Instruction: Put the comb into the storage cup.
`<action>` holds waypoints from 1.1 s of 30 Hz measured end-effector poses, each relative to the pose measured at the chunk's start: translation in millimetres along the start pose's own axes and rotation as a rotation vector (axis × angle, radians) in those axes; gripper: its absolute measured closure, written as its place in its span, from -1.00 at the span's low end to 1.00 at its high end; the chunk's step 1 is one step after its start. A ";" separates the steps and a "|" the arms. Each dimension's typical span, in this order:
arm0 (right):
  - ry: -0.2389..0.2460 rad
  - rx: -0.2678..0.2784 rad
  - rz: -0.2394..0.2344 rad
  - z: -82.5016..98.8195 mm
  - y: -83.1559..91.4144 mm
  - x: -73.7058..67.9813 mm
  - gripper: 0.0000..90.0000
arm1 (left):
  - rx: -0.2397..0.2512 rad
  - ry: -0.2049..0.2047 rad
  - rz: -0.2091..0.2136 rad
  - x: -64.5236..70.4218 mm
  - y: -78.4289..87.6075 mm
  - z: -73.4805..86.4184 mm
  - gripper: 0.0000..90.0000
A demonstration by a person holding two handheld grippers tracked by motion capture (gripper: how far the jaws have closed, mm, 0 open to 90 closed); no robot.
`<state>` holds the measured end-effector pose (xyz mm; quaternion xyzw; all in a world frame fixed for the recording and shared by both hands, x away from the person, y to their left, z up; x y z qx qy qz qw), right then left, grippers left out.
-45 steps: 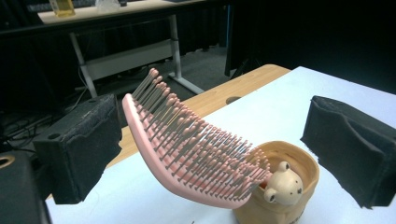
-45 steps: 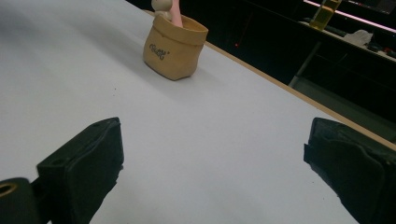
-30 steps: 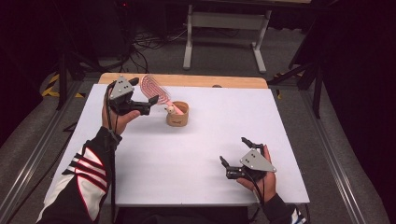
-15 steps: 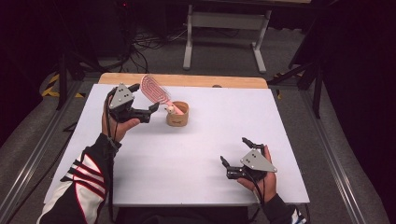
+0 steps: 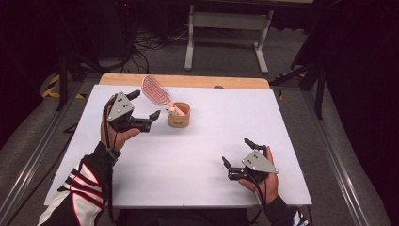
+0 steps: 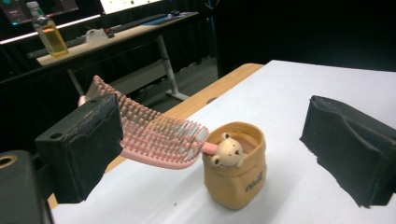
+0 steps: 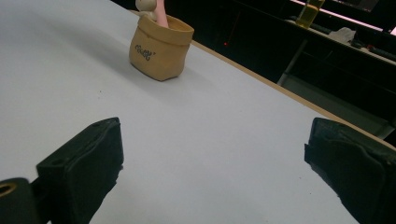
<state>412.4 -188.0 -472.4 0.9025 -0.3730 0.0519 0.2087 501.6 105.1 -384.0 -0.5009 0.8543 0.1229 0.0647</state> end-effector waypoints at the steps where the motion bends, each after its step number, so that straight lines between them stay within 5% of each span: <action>1: 0.000 0.000 0.000 -0.2 -0.1 -0.1 -0.90 | -0.002 0.002 0.004 1.5 0.7 1.4 -0.86; 33: 0.024 0.007 0.004 -3.6 2.2 -2.2 -0.90 | 0.027 -0.074 0.100 45.0 27.1 6.6 -0.87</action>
Point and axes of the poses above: each handheld gripper's, and its own axes: y roughly backward along the jaws, z roughly out of its underside, x roughly to its right, the point moved 10 cm from there along -y, roughly forward along the jaws, and after that the axes turned 14 degrees about -z, right-handed, at the moved point
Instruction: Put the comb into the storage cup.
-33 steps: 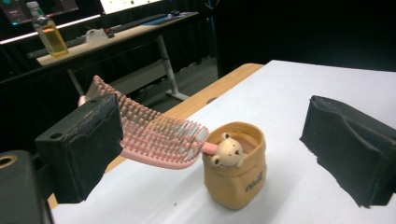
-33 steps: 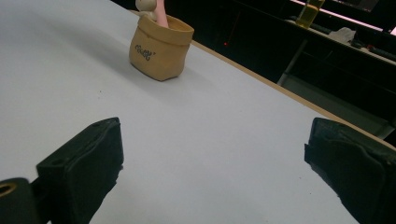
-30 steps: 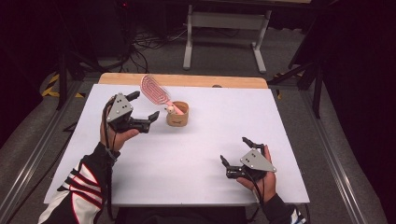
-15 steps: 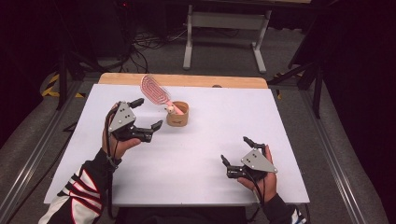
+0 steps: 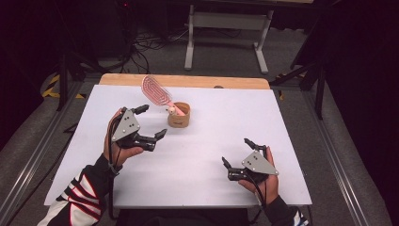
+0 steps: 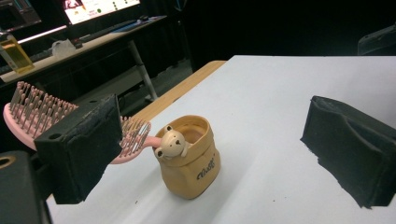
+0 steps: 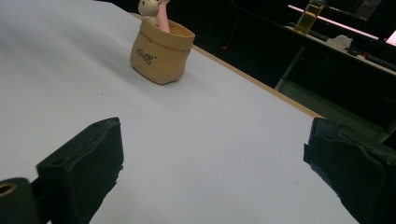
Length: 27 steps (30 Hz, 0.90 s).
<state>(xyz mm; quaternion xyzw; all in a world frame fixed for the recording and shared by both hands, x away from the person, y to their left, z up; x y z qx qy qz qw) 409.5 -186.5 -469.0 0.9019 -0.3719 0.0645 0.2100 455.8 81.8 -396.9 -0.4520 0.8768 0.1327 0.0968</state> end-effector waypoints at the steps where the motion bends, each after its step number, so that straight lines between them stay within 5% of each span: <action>1: -0.003 0.000 0.000 0.1 0.1 -0.1 -0.90 | 0.003 0.001 0.001 0.7 0.5 -0.2 -0.87; 27: 0.008 0.005 -0.011 -2.2 0.6 -4.8 -0.90 | -0.014 -0.082 0.002 10.4 23.6 14.9 -0.88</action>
Point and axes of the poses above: each handheld gripper's, and its own axes: y roughly backward along the jaws, z roughly out of its underside, x roughly to its right, the point moved 10 cm from there along -y, roughly forward along the jaws, and after that the axes turned 14 degrees about -z, right-handed, at the moved point
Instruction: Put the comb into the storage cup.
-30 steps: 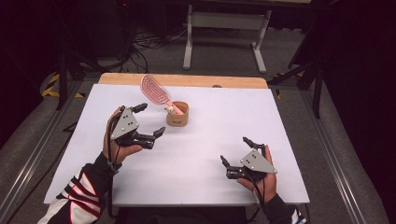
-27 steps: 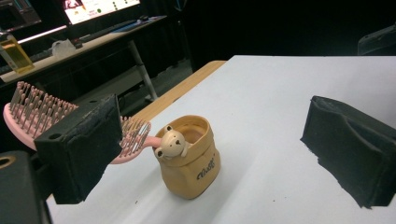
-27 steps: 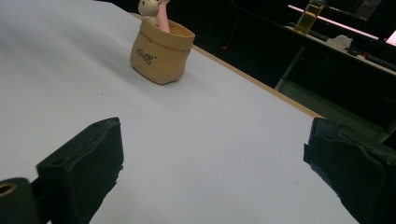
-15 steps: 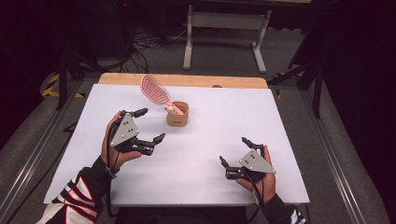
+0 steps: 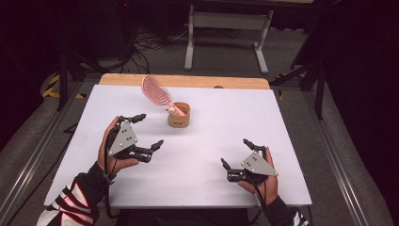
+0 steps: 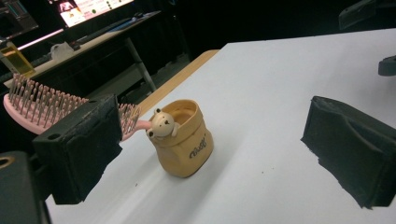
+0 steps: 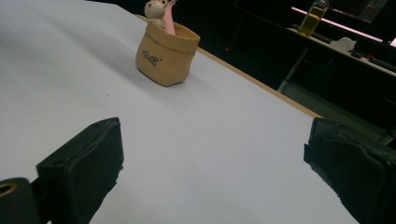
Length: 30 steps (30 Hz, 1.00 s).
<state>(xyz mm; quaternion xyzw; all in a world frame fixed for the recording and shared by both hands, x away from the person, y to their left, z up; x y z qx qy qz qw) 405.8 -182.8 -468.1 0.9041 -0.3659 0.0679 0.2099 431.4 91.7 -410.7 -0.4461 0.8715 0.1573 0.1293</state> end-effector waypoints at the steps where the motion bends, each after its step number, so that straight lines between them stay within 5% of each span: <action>1: 0.002 0.000 0.001 -0.2 0.2 0.0 -0.90 | -0.002 -0.003 -0.002 -0.2 0.9 1.5 -0.88; 30: 0.020 0.011 -0.002 -4.1 2.1 -3.1 -0.90 | -0.053 -0.050 0.003 13.5 23.9 37.8 -0.88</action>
Point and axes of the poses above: each handheld gripper's, and its own axes: y roughly backward along the jaws, z roughly out of its underside, x roughly to its right, the point moved 10 cm from there along -y, roughly forward along the jaws, and after that the axes turned 14 degrees about -z, right-handed, at the moved point
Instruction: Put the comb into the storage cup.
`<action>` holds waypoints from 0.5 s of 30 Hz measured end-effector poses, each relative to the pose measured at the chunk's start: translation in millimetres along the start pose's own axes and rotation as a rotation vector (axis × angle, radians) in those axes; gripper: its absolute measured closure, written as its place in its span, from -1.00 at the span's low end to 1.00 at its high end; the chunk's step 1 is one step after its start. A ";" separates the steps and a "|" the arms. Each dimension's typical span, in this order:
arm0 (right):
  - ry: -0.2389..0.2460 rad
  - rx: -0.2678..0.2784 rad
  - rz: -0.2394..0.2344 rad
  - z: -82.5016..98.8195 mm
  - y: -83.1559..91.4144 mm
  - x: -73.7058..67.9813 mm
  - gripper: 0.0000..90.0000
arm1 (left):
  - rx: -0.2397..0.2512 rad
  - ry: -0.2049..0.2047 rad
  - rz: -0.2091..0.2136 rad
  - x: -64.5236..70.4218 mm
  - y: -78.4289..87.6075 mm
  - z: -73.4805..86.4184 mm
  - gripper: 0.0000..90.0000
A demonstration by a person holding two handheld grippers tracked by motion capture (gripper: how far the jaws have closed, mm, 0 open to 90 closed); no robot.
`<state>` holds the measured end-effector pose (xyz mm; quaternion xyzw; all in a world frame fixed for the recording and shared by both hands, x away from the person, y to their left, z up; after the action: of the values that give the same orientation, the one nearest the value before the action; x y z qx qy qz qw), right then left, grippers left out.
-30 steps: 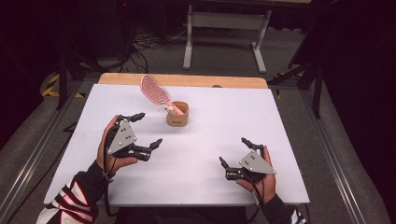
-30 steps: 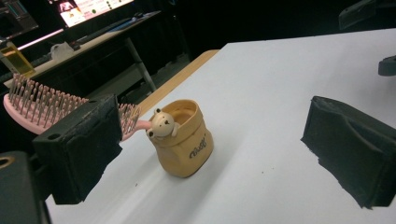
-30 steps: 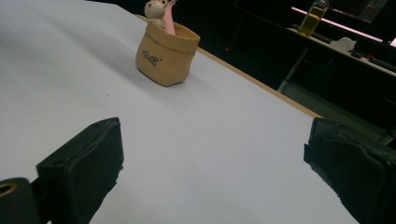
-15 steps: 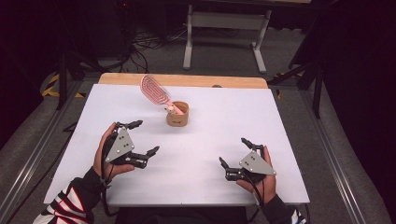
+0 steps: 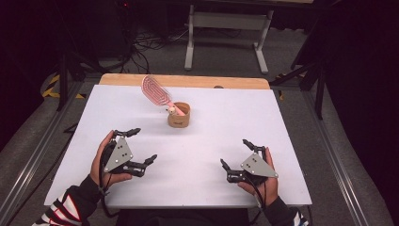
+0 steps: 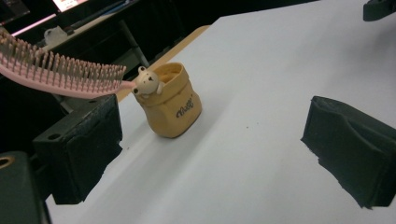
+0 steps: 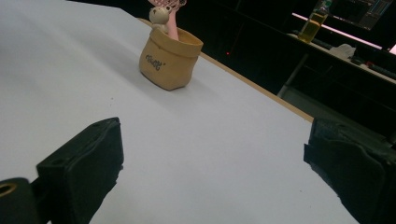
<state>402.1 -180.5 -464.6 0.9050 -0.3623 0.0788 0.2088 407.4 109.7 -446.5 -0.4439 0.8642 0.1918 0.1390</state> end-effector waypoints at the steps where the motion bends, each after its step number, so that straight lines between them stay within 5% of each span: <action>1: 0.003 0.002 -0.001 -0.8 0.4 -0.7 -0.90 | -0.003 0.002 -0.001 -0.1 1.0 1.0 -0.88; 15: 0.013 -0.012 -0.009 0.7 -2.3 -4.1 -0.90 | -0.066 0.001 -0.014 -0.3 8.8 32.4 -0.89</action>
<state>400.7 -176.8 -467.2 0.9049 -0.3572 0.0815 0.2169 402.5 129.4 -473.3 -0.4545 0.8543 0.2189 0.1251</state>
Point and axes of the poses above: each handheld gripper's, and its own axes: y roughly backward along the jaws, z roughly out of its underside, x roughly to its right, the point moved 10 cm from there along -y, roughly forward along the jaws, and after that the axes turned 14 degrees about -z, right-handed, at the moved point
